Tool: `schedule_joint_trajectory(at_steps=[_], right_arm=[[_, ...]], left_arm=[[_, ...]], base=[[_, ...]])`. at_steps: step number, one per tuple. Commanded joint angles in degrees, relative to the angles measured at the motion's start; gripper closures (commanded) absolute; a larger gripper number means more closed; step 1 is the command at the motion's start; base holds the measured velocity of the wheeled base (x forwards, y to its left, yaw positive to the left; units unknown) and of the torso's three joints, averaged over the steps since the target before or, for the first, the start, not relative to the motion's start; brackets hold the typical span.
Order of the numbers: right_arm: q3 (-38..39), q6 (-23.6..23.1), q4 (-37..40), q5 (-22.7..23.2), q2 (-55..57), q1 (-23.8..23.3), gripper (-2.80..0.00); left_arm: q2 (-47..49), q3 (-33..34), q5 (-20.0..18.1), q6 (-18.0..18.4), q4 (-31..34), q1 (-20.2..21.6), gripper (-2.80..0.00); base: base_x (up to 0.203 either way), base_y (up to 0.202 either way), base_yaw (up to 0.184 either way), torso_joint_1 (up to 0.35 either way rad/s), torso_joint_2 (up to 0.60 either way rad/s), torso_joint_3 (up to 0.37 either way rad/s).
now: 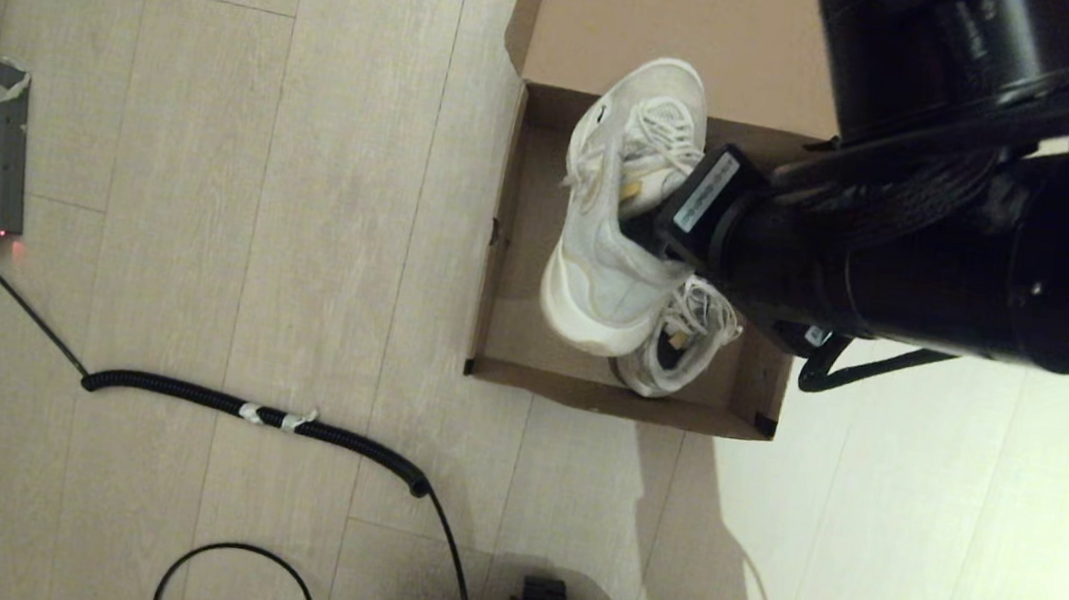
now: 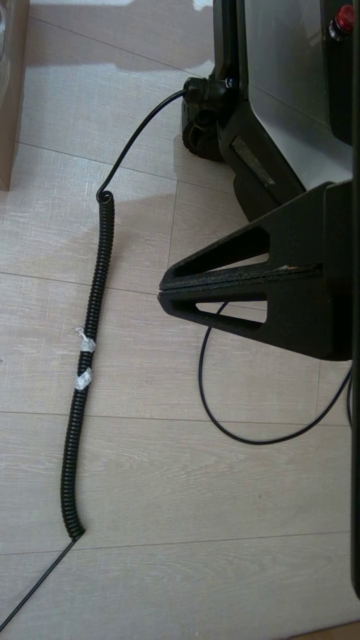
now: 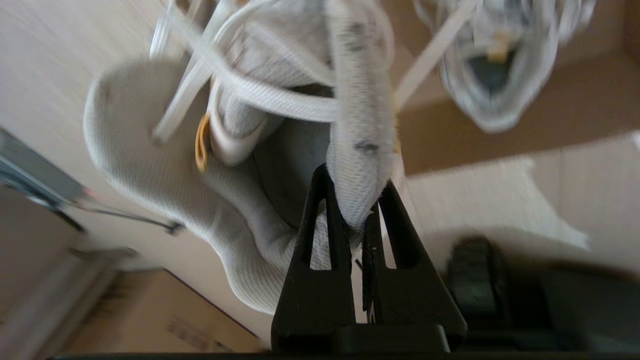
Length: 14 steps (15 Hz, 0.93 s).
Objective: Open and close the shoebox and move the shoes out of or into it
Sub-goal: Put the shoes into the shoe box
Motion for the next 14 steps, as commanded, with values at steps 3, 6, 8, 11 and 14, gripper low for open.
schedule_joint_trajectory(at_steps=[3, 6, 8, 11, 14], right_arm=[[3.03, -0.16, 0.15, -0.21, 2.14, 0.95, 0.0], [3.37, -0.21, 0.06, -0.07, 4.1, 0.95, 0.0], [4.18, -0.81, -0.33, -0.03, 5.33, 0.86, 0.0], [6.3, -4.09, -6.23, -0.04, 7.07, 0.22, 0.0], [4.6, -9.59, -9.57, -0.25, 7.2, -0.61, 0.0]], left_arm=[[-0.09, 0.0, 0.0, -0.02, -0.01, 0.0, 0.0], [-0.09, 0.0, 0.0, -0.02, -0.01, 0.0, 0.0], [-0.09, 0.0, 0.0, -0.02, -0.01, 0.0, 0.0], [-0.09, 0.0, 0.0, -0.02, -0.01, 0.0, 0.0], [-0.09, 0.0, 0.0, -0.02, -0.01, 0.0, 0.0]], base=[[0.0, 0.0, 0.0, 0.0, 0.0, 0.0], [0.0, 0.0, 0.0, 0.0, 0.0, 0.0], [0.0, 0.0, 0.0, 0.0, 0.0, 0.0], [0.0, 0.0, 0.0, 0.0, 0.0, 0.0], [0.0, 0.0, 0.0, 0.0, 0.0, 0.0]])
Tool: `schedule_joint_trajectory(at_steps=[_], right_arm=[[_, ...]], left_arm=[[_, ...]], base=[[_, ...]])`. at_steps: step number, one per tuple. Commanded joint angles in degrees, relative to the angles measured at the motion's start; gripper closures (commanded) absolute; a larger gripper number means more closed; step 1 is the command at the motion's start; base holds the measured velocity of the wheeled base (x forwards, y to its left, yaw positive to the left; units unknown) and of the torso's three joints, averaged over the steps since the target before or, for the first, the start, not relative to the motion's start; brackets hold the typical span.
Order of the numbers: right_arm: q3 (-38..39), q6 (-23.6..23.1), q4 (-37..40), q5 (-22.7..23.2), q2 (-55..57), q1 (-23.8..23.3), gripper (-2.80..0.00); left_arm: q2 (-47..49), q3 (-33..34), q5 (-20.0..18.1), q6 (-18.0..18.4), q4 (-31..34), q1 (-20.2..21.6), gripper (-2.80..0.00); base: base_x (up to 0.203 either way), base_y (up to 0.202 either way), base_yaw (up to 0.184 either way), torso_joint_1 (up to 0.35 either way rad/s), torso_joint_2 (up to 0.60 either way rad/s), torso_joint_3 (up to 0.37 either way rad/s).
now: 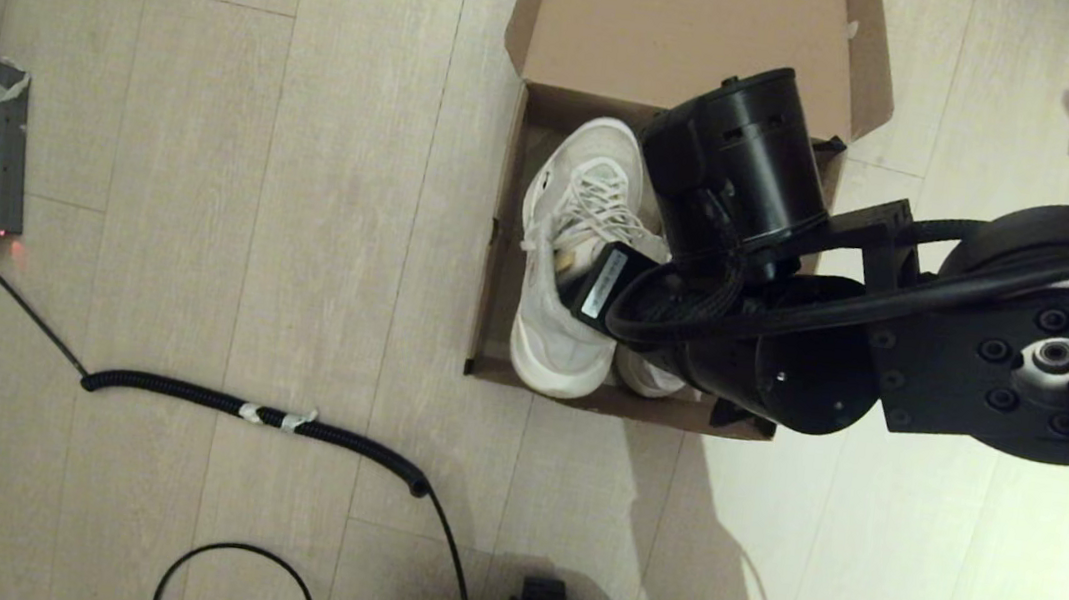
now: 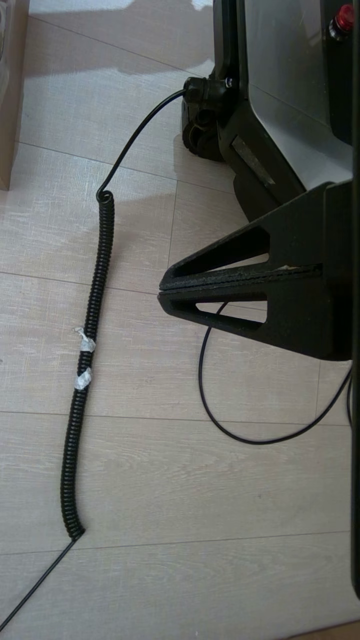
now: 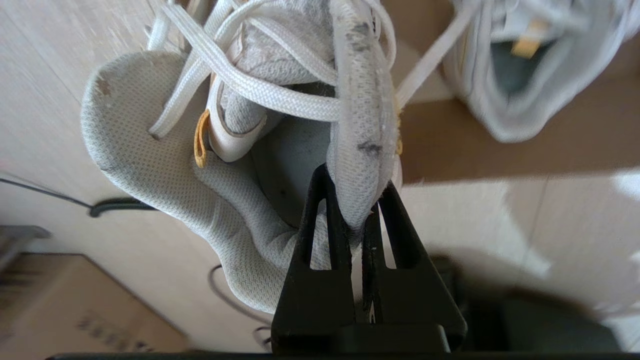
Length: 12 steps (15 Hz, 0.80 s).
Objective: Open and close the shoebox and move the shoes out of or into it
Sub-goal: Put the shoes into the shoe box
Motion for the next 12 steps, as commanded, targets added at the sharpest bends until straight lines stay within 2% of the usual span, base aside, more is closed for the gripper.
schedule_joint_trajectory(at_steps=[1, 2, 8, 12], right_arm=[[-0.33, -1.4, 0.04, -0.3, -0.16, -0.43, 0.0], [0.22, -1.99, 0.04, -0.44, -0.3, -0.62, -2.8], [0.61, -3.38, 0.29, -1.63, -0.37, -1.8, -2.8], [1.99, -9.02, 0.72, -2.04, -6.94, -3.56, -2.8]], left_arm=[[-0.09, 0.0, 0.01, -0.03, -0.01, 0.0, 0.0], [-0.09, 0.0, 0.01, -0.03, -0.01, 0.0, 0.0], [-0.09, 0.0, 0.01, -0.03, -0.01, 0.0, 0.0], [-0.09, 0.0, 0.01, -0.03, -0.01, 0.0, 0.0]], base=[[0.0, 0.0, 0.0, 0.0, 0.0, 0.0], [0.0, 0.0, 0.0, 0.0, 0.0, 0.0], [0.0, 0.0, 0.0, 0.0, 0.0, 0.0], [0.0, 0.0, 0.0, 0.0, 0.0, 0.0]])
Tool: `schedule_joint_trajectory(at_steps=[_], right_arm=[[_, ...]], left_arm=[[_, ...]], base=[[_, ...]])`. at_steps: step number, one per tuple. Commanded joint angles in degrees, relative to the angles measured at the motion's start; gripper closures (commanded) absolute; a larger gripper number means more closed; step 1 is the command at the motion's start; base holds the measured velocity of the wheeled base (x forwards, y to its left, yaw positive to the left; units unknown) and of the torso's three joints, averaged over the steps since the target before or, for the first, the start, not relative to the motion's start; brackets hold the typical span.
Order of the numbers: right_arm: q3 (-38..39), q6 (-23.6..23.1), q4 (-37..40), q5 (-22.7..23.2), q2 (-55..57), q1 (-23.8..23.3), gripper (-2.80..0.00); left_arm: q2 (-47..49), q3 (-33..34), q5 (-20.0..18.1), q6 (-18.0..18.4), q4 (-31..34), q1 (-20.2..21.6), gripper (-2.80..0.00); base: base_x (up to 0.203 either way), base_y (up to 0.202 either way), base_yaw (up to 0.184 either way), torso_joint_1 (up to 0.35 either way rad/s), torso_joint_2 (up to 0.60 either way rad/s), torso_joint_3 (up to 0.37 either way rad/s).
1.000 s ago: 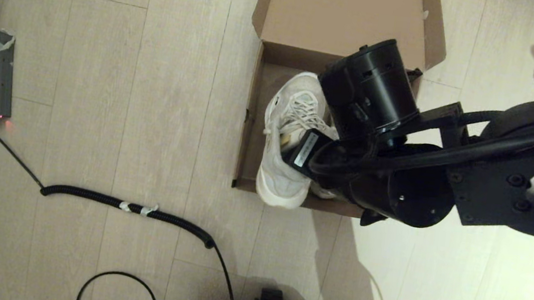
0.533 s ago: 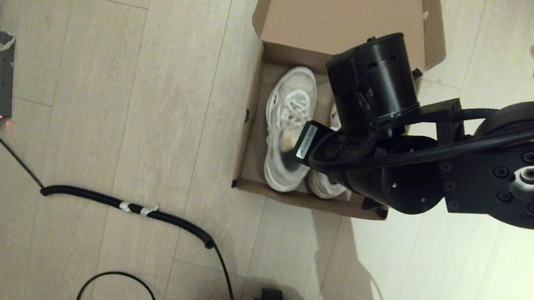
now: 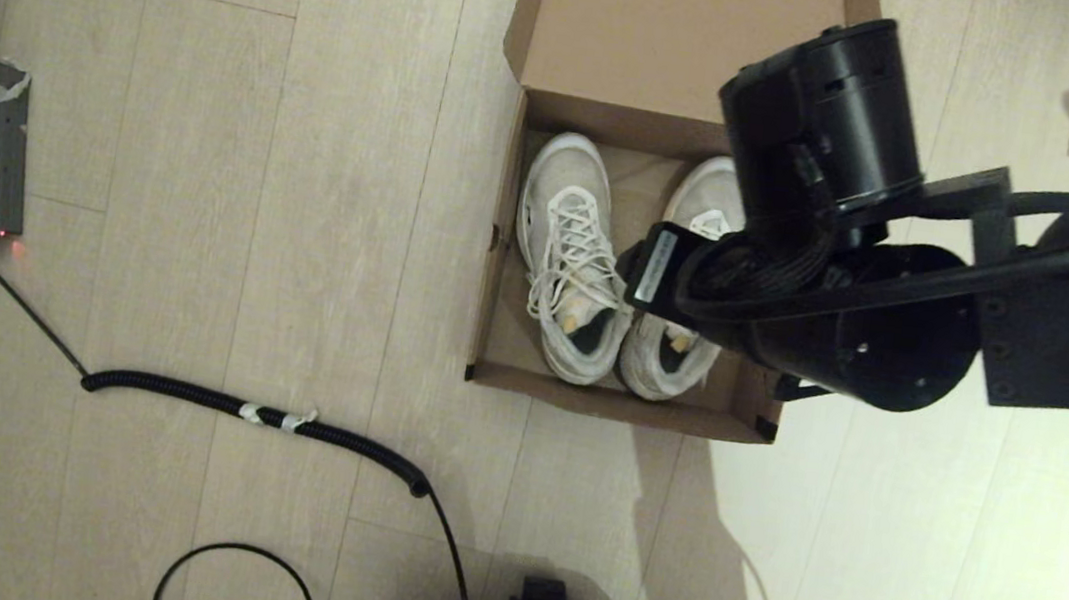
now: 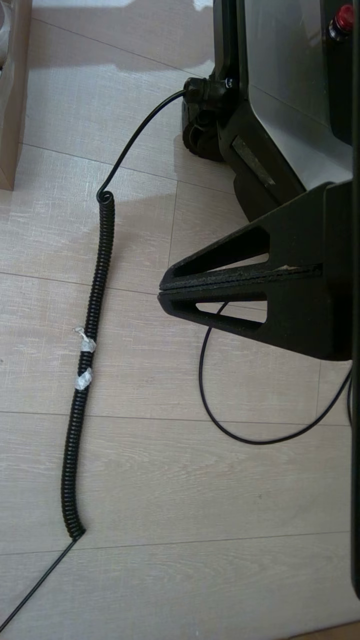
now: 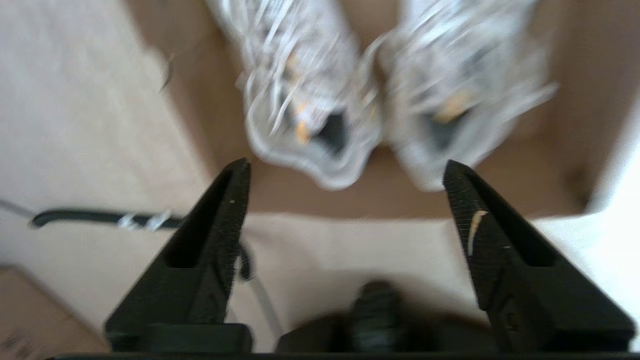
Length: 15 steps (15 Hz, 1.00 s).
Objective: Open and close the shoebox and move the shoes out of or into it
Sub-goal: Put the shoes into the shoe box
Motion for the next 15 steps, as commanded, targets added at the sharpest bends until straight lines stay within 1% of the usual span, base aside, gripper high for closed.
schedule_joint_trajectory(at_steps=[1, 2, 3, 4, 9, 10, 12, 14, 15], right_arm=[[0.77, -1.67, 0.38, -0.21, -4.85, -1.79, -2.8], [1.16, -3.54, 1.41, -0.22, -6.88, -3.29, -2.8], [2.28, -4.65, 2.67, -0.17, -8.03, -4.75, 0.0], [3.3, -5.12, 3.0, -0.15, -8.51, -5.29, 0.0], [6.88, -4.43, 3.05, -0.09, -7.61, -6.57, 0.0], [8.28, -4.44, 3.05, -0.07, -7.47, -6.61, 0.0], [14.01, -4.4, 2.79, -0.11, -5.81, -7.22, 0.0], [17.62, -3.11, 1.59, 0.0, -1.92, -9.58, 0.0], [18.14, -2.65, 1.24, 0.08, -0.36, -10.68, 0.0]], left_arm=[[-0.09, 0.0, 0.0, -0.02, -0.01, 0.0, 0.0], [-0.09, 0.0, 0.0, -0.02, -0.01, 0.0, 0.0], [-0.09, 0.0, 0.0, -0.02, -0.01, 0.0, 0.0], [-0.09, 0.0, 0.0, -0.02, -0.01, 0.0, 0.0], [-0.09, 0.0, 0.0, -0.02, -0.01, 0.0, 0.0], [-0.09, 0.0, 0.0, -0.02, -0.01, 0.0, 0.0], [-0.09, 0.0, 0.0, -0.02, -0.01, 0.0, 0.0], [-0.09, 0.0, 0.0, -0.02, -0.01, 0.0, 0.0], [-0.09, 0.0, 0.0, -0.02, -0.01, 0.0, 0.0]], base=[[0.0, 0.0, 0.0, 0.0, 0.0, 0.0], [0.0, 0.0, 0.0, 0.0, 0.0, 0.0], [0.0, 0.0, 0.0, 0.0, 0.0, 0.0], [0.0, 0.0, 0.0, 0.0, 0.0, 0.0], [0.0, 0.0, 0.0, 0.0, 0.0, 0.0], [0.0, 0.0, 0.0, 0.0, 0.0, 0.0], [0.0, 0.0, 0.0, 0.0, 0.0, 0.0], [0.0, 0.0, 0.0, 0.0, 0.0, 0.0], [0.0, 0.0, 0.0, 0.0, 0.0, 0.0]])
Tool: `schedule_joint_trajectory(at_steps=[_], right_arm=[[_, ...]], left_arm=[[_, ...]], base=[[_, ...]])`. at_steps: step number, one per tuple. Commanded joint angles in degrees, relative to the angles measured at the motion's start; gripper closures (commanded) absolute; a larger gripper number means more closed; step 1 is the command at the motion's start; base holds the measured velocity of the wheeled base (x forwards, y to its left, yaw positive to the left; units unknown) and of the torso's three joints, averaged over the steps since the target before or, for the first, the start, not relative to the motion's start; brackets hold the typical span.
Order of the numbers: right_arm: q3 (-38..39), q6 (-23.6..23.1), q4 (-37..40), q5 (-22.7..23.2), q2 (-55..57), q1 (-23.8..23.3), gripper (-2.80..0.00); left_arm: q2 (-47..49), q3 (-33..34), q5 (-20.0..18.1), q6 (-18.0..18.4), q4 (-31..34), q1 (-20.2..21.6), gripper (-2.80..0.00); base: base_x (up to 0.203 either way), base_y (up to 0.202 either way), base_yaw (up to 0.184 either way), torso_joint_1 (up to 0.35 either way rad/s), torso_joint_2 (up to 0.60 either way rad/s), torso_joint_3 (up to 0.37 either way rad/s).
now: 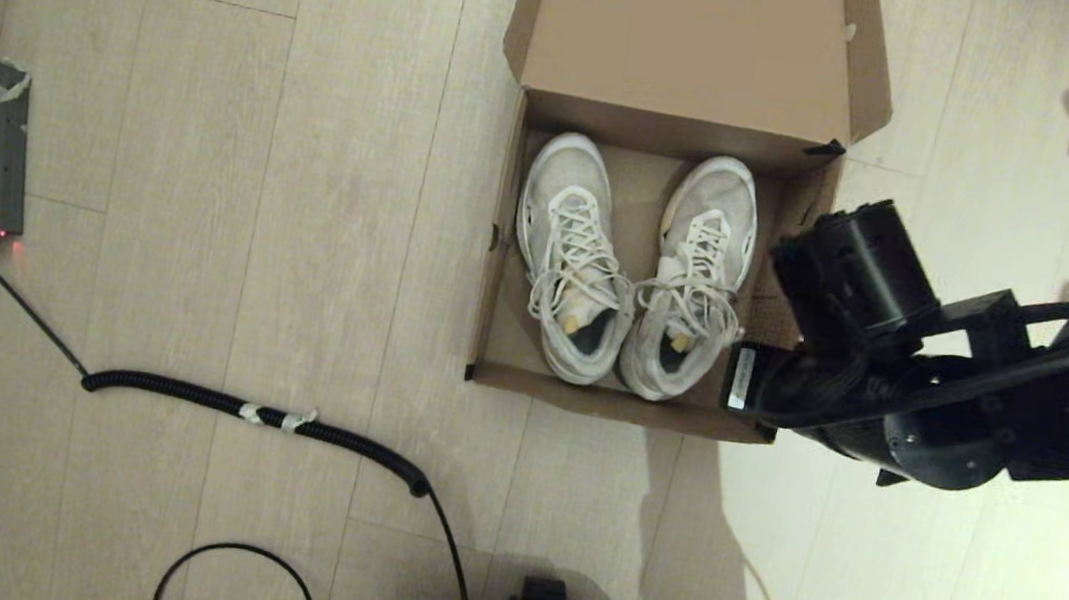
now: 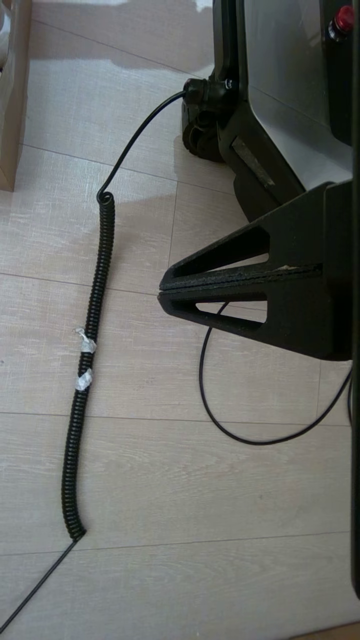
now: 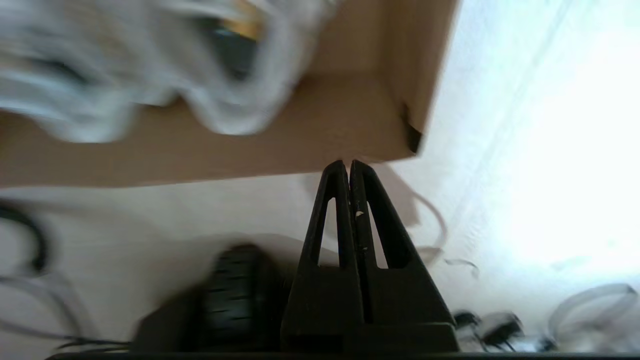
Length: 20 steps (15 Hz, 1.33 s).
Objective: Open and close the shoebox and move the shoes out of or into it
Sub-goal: Put the shoes into the shoe box, then close the shoe box
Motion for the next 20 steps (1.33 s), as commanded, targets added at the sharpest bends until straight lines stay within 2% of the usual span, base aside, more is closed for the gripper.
schedule_joint_trajectory(at_steps=[1, 5, 11, 20], right_arm=[[1.25, 0.36, -0.3, -0.12, 3.8, -1.93, 0.0], [2.96, 0.07, -7.27, 0.08, 7.9, -5.76, 0.0], [3.52, -0.04, -13.32, 1.01, 13.4, -8.29, 0.0], [5.23, -0.04, -17.04, 3.81, 17.34, -9.28, 0.0]], left_arm=[[-0.09, 0.0, 0.0, -0.02, -0.01, 0.0, 0.0], [-0.09, 0.0, 0.0, -0.02, -0.01, 0.0, 0.0], [-0.09, 0.0, 0.0, -0.02, -0.01, 0.0, 0.0], [-0.09, 0.0, 0.0, -0.02, -0.01, 0.0, 0.0]], base=[[0.0, 0.0, 0.0, 0.0, 0.0, 0.0], [0.0, 0.0, 0.0, 0.0, 0.0, 0.0], [0.0, 0.0, 0.0, 0.0, 0.0, 0.0], [0.0, 0.0, 0.0, 0.0, 0.0, 0.0]])
